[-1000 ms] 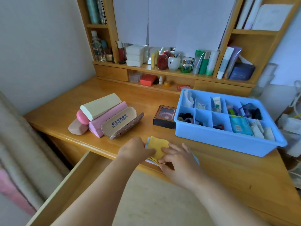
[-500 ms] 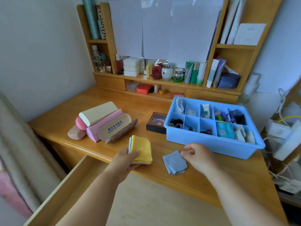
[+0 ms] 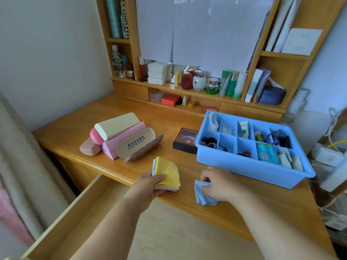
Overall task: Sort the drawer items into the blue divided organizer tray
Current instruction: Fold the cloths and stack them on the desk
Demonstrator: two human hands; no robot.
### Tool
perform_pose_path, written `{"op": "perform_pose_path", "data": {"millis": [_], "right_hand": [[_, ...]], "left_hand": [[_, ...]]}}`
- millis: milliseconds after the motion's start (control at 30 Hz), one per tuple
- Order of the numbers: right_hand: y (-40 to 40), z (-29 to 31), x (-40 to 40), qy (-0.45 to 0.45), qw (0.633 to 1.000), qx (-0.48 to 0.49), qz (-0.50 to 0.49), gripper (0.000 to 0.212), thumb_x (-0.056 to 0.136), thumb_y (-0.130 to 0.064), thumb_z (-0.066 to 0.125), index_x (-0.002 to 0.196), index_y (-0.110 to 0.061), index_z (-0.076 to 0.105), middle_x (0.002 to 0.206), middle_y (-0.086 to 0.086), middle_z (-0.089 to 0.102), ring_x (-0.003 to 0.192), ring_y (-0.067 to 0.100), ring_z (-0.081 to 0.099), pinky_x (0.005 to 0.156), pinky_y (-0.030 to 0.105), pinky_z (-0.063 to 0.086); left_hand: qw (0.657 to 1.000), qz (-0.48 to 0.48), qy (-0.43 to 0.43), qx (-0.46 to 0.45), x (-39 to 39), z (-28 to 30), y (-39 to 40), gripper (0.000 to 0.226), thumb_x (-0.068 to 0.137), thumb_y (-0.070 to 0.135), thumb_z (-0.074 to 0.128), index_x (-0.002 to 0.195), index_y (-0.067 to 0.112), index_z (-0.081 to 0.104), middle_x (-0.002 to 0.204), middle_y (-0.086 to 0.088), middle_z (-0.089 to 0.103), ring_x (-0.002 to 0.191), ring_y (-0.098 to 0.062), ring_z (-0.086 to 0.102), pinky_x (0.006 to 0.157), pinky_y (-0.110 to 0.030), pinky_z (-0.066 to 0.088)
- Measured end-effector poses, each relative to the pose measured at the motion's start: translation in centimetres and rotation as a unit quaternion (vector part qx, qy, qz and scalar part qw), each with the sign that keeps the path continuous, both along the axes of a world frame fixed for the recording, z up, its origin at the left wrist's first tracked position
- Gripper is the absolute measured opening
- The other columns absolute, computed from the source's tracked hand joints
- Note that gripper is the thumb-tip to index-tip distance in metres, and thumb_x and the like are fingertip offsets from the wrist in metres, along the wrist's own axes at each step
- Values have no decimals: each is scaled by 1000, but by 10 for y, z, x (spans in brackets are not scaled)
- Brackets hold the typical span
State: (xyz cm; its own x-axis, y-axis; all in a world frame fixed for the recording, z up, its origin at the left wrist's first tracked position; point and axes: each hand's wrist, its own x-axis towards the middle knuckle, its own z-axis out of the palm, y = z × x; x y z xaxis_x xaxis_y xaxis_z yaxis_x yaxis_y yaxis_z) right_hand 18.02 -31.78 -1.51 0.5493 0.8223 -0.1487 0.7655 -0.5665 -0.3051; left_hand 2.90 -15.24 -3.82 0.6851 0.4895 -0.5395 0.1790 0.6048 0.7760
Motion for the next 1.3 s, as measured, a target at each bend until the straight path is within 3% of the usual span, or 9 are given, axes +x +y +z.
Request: {"op": "perform_pose_path", "data": {"millis": [200,267,467,633,833,1000,1100,1167,1300], "right_hand": [[-16,36,-16,439,875,206,1,7,74,-26,63,79,-30,67,80,-8,65,75,4,58,61,19,46],[-11,46,-23,460,860,220,17,6,79,-19,67,82,-24,69,79,-9,65,74,2,57,60,15,43],[4,78,-42,65,989,35,125,36,74,0,47,62,-31,61,79,-12,59,82,8,51,73,27,44],[12,65,-72,-103,965,-5,241,34,77,5,42,83,-28,40,97,-4,42,122,24,28,108,36,25],[-5,43,-72,-221,929,150,255,65,73,-19,74,131,-27,46,133,-3,50,124,16,46,117,45,17],[-22,21,-77,-107,948,300,13,79,72,-32,79,140,-26,40,141,-6,43,129,9,40,109,37,31],[-30,15,-83,249,845,402,-250,54,78,-31,74,126,-28,49,128,-8,55,110,5,54,86,24,43],[-31,8,-87,466,747,379,-285,38,75,-40,70,104,-17,64,103,2,70,87,13,68,69,25,50],[-21,13,-94,495,767,340,-226,56,62,-54,66,98,-10,69,88,10,75,80,22,72,63,29,54]], "left_hand": [[994,-2,-90,57,-11,0,-22,23,95,15,54,116,10,60,105,-14,71,92,-25,70,71,-32,58],[991,-26,-108,70,-15,3,-35,22,96,18,52,113,11,64,103,-12,72,90,-23,70,71,-31,57],[991,-60,-55,102,-25,14,-50,14,93,20,58,100,13,68,93,-10,75,85,-23,72,70,-34,59],[991,-102,-78,44,-30,22,-60,24,95,12,48,87,9,71,86,-13,73,77,-22,71,64,-32,57],[987,-76,-109,-88,-40,12,-63,37,96,34,48,106,5,71,104,-18,71,92,-32,70,71,-38,59],[987,-109,-119,-6,-42,15,-67,24,77,19,71,98,7,73,99,-18,72,84,-26,71,74,-36,59],[988,-69,-138,6,-41,14,-67,23,87,5,60,110,1,63,102,-22,70,86,-29,69,81,-38,58],[985,-55,-163,8,-41,18,-68,25,92,5,54,116,1,60,107,-22,68,92,-30,68,82,-38,58],[982,-44,-163,79,-42,23,-75,24,95,5,51,116,10,60,107,-15,71,94,-27,69,77,-32,56]]}}
